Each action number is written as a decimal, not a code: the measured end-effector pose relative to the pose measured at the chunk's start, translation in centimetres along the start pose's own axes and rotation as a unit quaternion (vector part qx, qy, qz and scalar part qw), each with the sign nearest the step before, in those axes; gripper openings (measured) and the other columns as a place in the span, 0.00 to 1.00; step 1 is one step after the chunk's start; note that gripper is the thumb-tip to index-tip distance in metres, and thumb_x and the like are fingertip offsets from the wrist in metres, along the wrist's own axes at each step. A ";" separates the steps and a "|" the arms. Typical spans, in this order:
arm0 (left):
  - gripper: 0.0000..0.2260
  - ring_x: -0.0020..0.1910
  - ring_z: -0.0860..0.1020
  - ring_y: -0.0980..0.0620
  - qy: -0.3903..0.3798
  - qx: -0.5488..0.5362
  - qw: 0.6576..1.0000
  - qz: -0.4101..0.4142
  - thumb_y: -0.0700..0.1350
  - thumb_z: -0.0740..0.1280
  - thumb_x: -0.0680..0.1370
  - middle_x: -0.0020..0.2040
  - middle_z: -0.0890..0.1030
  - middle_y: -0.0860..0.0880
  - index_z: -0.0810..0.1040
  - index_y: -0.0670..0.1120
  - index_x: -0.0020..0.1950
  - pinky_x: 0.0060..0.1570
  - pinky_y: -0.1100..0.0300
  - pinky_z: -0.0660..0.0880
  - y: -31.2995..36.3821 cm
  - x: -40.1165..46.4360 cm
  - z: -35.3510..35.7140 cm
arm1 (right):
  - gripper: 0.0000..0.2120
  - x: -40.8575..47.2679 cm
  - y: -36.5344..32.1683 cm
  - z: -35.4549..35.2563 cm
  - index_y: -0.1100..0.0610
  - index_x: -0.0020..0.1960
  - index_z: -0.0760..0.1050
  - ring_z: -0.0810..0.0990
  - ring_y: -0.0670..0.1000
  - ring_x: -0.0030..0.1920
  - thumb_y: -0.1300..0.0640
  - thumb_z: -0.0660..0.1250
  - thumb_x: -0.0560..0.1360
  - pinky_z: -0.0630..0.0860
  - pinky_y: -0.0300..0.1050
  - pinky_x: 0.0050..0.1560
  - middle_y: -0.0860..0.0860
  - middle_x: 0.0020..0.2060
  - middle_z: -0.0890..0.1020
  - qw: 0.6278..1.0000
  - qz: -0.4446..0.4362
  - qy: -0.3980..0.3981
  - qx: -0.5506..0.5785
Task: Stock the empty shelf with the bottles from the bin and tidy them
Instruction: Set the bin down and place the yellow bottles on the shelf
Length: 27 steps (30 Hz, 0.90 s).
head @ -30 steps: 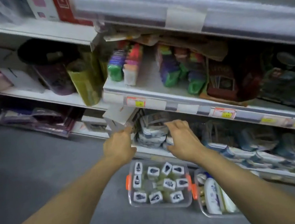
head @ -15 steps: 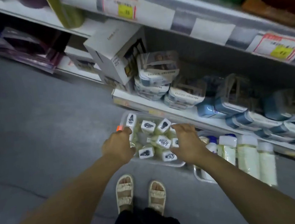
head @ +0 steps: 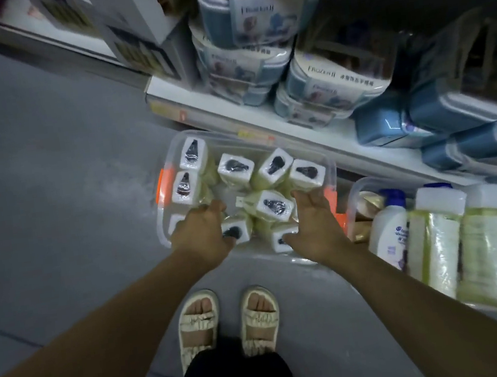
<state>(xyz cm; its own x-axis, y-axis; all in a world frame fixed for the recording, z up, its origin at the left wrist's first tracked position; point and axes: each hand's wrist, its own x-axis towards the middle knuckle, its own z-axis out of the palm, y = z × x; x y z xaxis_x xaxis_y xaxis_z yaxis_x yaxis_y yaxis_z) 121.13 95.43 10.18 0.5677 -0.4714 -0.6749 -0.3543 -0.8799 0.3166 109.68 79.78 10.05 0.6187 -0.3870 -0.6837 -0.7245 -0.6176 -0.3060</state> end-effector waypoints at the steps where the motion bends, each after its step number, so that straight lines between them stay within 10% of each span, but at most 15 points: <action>1: 0.25 0.64 0.73 0.46 0.002 -0.001 1.000 0.006 0.51 0.70 0.73 0.64 0.75 0.48 0.68 0.49 0.68 0.59 0.50 0.73 -0.3 1.0 0.8 | 0.37 1.1 0.4 1.1 0.57 0.74 0.56 0.60 0.58 0.69 0.57 0.71 0.70 0.64 0.48 0.66 0.57 0.69 0.64 1.000 0.001 0.006 -0.002; 13: 0.27 0.62 0.74 0.44 0.006 -0.009 0.998 0.055 0.47 0.73 0.72 0.64 0.74 0.45 0.68 0.47 0.68 0.59 0.49 0.73 -2.3 9.9 7.7 | 0.42 10.7 3.2 9.5 0.59 0.72 0.57 0.63 0.56 0.71 0.42 0.72 0.69 0.50 0.51 0.73 0.56 0.68 0.69 0.988 -0.004 0.100 -0.120; 27: 0.27 0.60 0.75 0.44 -0.001 -0.049 0.996 0.080 0.45 0.73 0.71 0.61 0.76 0.45 0.68 0.49 0.67 0.58 0.48 0.74 -3.2 11.2 7.8 | 0.23 10.9 3.1 8.3 0.57 0.63 0.69 0.81 0.58 0.49 0.57 0.73 0.71 0.77 0.49 0.45 0.56 0.50 0.82 0.983 -0.026 0.179 -0.024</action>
<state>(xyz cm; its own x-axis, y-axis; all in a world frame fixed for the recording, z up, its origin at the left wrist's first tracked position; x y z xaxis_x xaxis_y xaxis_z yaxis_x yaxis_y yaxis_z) 122.79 93.39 -3.62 0.5085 -0.6053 -0.6124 -0.3655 -0.7957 0.4830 111.67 79.32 -3.84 0.7278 -0.5647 -0.3892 -0.6795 -0.6706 -0.2976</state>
